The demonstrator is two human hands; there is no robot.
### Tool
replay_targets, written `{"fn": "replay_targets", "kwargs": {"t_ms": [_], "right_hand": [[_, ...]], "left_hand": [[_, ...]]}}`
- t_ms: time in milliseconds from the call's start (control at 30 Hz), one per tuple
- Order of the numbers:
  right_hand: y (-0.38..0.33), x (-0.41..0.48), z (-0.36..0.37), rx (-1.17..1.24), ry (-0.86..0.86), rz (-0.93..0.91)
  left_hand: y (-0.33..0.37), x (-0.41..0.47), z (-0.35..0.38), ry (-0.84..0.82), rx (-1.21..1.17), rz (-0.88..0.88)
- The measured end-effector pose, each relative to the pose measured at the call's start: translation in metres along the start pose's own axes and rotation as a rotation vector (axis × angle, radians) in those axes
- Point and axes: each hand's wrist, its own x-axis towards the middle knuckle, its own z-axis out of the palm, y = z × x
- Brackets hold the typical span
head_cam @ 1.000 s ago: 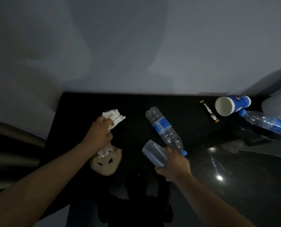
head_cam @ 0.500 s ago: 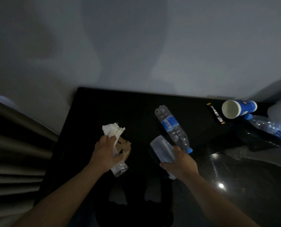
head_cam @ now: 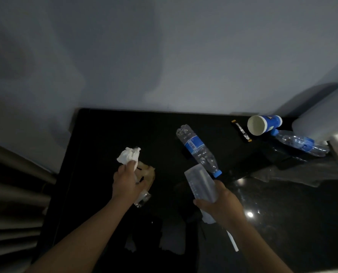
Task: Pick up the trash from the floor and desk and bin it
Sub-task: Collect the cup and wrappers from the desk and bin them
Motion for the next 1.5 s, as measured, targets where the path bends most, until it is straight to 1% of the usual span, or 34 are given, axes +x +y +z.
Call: {"fn": "replay_targets", "kwargs": {"t_ms": [100,200,267,333,433,533,633,767,967,1167,1233,1333,1500], "right_hand": [[0.002,-0.013,-0.009,0.006,0.050,0.012],[0.008,-0.026,-0.025,0.018,0.117,0.035],[0.013,-0.035,-0.038,0.063,0.151,0.039],[0.022,-0.043,-0.052,0.111,0.181,0.052],[0.045,-0.060,-0.077,0.189,0.242,0.088],[0.078,-0.083,-0.103,0.302,0.307,0.115],[0.119,-0.114,-0.128,0.389,0.392,0.155],[0.186,-0.166,-0.162,0.392,0.538,0.215],[0.289,-0.261,-0.219,0.493,0.762,0.287],[0.381,-0.331,-0.258,0.637,0.916,0.406],[0.403,-0.345,-0.271,0.699,0.961,0.452],[0.436,-0.355,-0.289,0.738,0.983,0.517],[0.489,-0.353,-0.329,0.730,1.040,0.634]], "left_hand": [[0.017,-0.005,-0.002,0.003,-0.109,0.085],[0.051,-0.019,-0.004,0.006,-0.273,0.112],[0.076,-0.031,-0.005,-0.026,-0.410,0.110],[0.101,-0.046,-0.006,-0.060,-0.523,0.151],[0.140,-0.073,-0.008,-0.097,-0.620,0.202],[0.180,-0.099,-0.001,-0.115,-0.650,0.247],[0.224,-0.132,0.015,-0.185,-0.684,0.309],[0.283,-0.191,0.052,-0.263,-0.711,0.389],[0.376,-0.293,0.114,-0.370,-0.690,0.556],[0.456,-0.379,0.163,-0.521,-0.629,0.725],[0.481,-0.396,0.178,-0.532,-0.613,0.779],[0.517,-0.411,0.208,-0.577,-0.586,0.848],[0.587,-0.420,0.266,-0.696,-0.597,0.885]]}}
